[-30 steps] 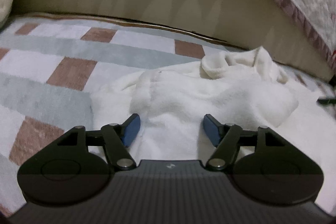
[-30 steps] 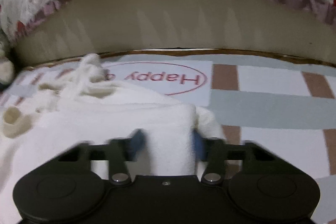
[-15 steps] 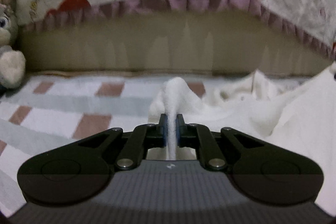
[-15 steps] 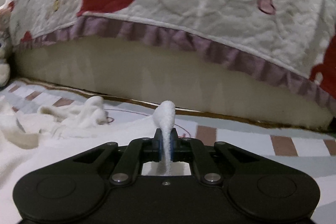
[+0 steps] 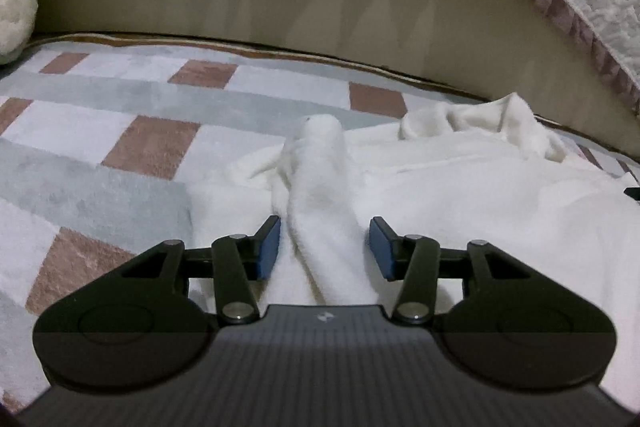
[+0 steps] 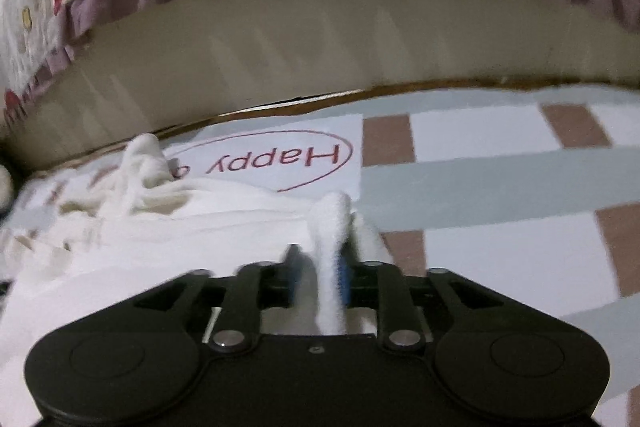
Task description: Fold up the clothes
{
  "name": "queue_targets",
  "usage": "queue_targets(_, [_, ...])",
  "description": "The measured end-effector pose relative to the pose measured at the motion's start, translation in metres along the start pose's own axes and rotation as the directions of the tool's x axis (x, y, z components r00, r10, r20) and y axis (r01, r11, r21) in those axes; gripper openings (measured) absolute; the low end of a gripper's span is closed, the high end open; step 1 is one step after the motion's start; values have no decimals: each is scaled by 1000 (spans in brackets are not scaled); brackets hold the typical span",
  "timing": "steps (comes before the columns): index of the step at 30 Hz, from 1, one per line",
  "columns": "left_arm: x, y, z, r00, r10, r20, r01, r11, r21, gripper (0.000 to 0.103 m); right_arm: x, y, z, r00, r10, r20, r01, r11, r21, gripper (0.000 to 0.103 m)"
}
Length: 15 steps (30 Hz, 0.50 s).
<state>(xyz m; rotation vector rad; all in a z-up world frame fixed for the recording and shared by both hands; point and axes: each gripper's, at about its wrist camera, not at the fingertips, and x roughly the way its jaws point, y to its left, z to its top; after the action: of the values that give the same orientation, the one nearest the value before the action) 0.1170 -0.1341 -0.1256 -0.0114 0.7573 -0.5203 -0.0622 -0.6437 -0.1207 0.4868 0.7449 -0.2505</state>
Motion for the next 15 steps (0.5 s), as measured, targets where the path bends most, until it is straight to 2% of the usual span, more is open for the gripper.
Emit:
queue_targets(1, [0, -1, -2, 1000, 6, 7, -6, 1000, 1, 39, 2, -3, -1, 1000, 23, -5, -23, 999, 23, 36])
queue_targets(3, [-1, -4, -2, 1000, 12, 22, -12, 1000, 9, 11, 8, -7, -4, 997, 74, -20, -73, 995, 61, 38])
queue_targets(5, [-10, -10, 1, 998, -2, 70, -1, 999, 33, 10, 7, -5, -5, 996, 84, -6, -84, 995, 46, 34])
queue_targets(7, [-25, -18, 8, 991, 2, 135, -10, 998, 61, 10, 1, 1, -5, 997, 66, 27, -66, 998, -6, 9])
queue_targets(9, [-47, -27, 18, 977, -6, 214, -14, 996, 90, 10, -20, 15, -1, 992, 52, 117, -43, 996, -74, 8])
queue_targets(11, [-73, -35, 27, 959, -19, 284, -10, 995, 101, 10, -49, 30, 6, 976, 64, 210, -39, 992, -122, 8])
queue_targets(15, [-110, -44, 46, 914, -16, 406, -35, 992, 118, 9, -106, 60, 13, 916, 115, 383, -37, 978, -205, 8])
